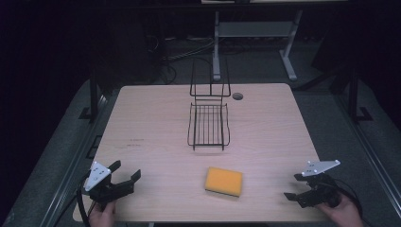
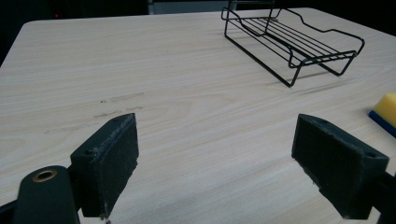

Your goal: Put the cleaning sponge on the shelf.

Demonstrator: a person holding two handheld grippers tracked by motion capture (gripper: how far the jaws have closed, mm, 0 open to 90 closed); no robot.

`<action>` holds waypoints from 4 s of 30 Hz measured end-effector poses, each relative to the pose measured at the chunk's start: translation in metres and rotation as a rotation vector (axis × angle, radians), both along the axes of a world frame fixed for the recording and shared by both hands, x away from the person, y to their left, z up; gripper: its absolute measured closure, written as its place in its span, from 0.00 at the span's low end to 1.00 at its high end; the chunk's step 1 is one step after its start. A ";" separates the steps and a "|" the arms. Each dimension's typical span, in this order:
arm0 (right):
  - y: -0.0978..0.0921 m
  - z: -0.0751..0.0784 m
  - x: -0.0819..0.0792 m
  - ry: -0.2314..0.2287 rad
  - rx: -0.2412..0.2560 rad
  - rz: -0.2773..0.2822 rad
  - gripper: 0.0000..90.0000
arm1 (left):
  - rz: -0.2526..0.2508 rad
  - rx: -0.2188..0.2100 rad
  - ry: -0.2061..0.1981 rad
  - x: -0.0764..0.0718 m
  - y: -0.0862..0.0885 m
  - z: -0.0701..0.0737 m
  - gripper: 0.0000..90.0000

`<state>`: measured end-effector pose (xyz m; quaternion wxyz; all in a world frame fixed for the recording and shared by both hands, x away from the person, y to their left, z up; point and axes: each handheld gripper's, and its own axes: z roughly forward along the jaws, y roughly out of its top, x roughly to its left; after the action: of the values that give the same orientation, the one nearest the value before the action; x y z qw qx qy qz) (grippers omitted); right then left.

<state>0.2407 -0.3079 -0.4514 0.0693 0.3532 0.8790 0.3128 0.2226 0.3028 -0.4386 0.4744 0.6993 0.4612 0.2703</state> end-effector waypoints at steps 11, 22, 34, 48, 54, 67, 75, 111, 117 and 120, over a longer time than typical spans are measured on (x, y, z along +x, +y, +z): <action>0.010 0.004 0.000 -0.005 -0.020 0.028 0.19 | -0.003 0.004 -0.002 -0.001 -0.001 0.000 0.16; 0.036 0.014 -0.002 -0.023 -0.057 0.092 0.19 | -0.021 0.005 -0.014 -0.004 -0.004 0.001 0.16; 0.047 0.015 -0.002 -0.020 -0.073 0.128 0.19 | -0.013 -0.003 -0.015 -0.004 -0.002 0.001 0.16; 0.062 0.016 -0.002 -0.019 -0.084 0.168 0.19 | -0.014 -0.001 -0.010 -0.003 -0.001 0.001 0.16; 0.070 0.017 -0.002 -0.015 -0.086 0.196 0.19 | -0.012 0.003 -0.013 -0.003 -0.002 0.001 0.16; 0.087 0.021 0.001 -0.022 -0.105 0.243 0.18 | -0.011 0.000 -0.012 -0.004 -0.001 0.001 0.16; 0.098 0.030 0.001 -0.036 -0.110 0.276 0.18 | -0.004 -0.002 -0.015 -0.004 -0.001 0.001 0.16; 0.165 0.051 0.023 -0.042 -0.136 0.441 0.18 | -0.018 -0.005 -0.011 -0.003 -0.001 0.001 0.16; 0.171 0.049 0.028 -0.025 -0.134 0.450 0.18 | -0.016 -0.012 -0.012 -0.003 -0.001 0.001 0.16; 0.173 0.049 0.028 -0.030 -0.140 0.459 0.18 | -0.018 -0.008 -0.015 -0.003 -0.001 0.001 0.16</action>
<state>0.2688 -0.1349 -0.4024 0.0337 0.1337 0.9546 0.2641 0.2193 0.3014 -0.4376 0.4829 0.6996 0.4524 0.2694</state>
